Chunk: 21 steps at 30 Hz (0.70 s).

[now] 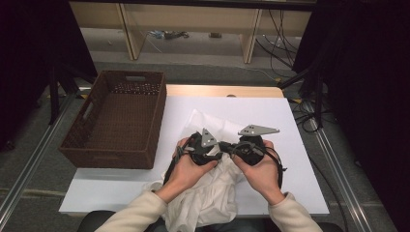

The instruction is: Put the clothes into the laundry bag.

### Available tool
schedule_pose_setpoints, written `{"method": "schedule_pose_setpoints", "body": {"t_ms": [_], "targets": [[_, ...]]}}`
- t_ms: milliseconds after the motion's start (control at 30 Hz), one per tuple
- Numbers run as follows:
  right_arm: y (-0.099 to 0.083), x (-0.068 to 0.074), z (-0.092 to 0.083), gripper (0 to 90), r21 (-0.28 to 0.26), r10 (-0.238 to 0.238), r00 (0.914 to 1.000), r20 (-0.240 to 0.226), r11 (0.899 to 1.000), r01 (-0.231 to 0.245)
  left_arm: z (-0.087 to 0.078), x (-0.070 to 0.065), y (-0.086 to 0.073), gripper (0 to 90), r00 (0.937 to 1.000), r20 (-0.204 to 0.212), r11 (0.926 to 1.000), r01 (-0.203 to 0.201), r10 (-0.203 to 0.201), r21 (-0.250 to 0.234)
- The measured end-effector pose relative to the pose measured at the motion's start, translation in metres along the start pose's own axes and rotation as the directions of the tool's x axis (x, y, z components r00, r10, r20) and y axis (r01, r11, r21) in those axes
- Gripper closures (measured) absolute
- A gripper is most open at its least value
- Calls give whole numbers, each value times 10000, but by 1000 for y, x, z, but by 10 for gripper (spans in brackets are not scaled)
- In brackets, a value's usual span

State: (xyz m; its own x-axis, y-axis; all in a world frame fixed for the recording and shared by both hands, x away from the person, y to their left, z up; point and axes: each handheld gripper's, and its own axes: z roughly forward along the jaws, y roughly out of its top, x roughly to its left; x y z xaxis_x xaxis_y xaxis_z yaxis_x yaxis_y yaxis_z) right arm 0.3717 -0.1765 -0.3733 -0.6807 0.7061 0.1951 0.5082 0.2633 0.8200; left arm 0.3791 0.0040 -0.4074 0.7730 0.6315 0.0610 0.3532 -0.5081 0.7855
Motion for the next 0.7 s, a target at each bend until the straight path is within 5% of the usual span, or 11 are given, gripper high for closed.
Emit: {"method": "schedule_pose_setpoints", "body": {"t_ms": [100, 333, 500, 600, 667, 700], "targets": [[0, -2, -2, 900, -57, 186, 9998, 111, 9998, -185, -17, -3, 1, 317, 9997, 233, 10000, -55, 55, -3], [0, -3, -2, 900, -5, 21, 9993, 378, 10000, -20, -43, 8, -11, 236, 9997, 247, 9989, 33, -45, 476], [-1, -4, 0, 900, 41, -14, 9994, 360, 10000, 13, -20, 20, -37, 258, 9964, 624, 9867, 476, -579, 1554], [-2, -1, 2, 900, 115, 193, 9993, 326, 9997, -197, -8, 22, -43, 312, 9911, 745, 9827, 980, -1107, 1573], [-2, -2, 2, 900, 175, -12, 9995, 322, 9998, 7, -6, 22, -42, 405, 9917, 832, 9834, 839, -982, 1607], [-2, -2, 2, 900, 230, 48, 9996, 290, 9997, -55, -4, 24, -41, 441, 9949, 907, 9894, 316, -447, 1416]]}}
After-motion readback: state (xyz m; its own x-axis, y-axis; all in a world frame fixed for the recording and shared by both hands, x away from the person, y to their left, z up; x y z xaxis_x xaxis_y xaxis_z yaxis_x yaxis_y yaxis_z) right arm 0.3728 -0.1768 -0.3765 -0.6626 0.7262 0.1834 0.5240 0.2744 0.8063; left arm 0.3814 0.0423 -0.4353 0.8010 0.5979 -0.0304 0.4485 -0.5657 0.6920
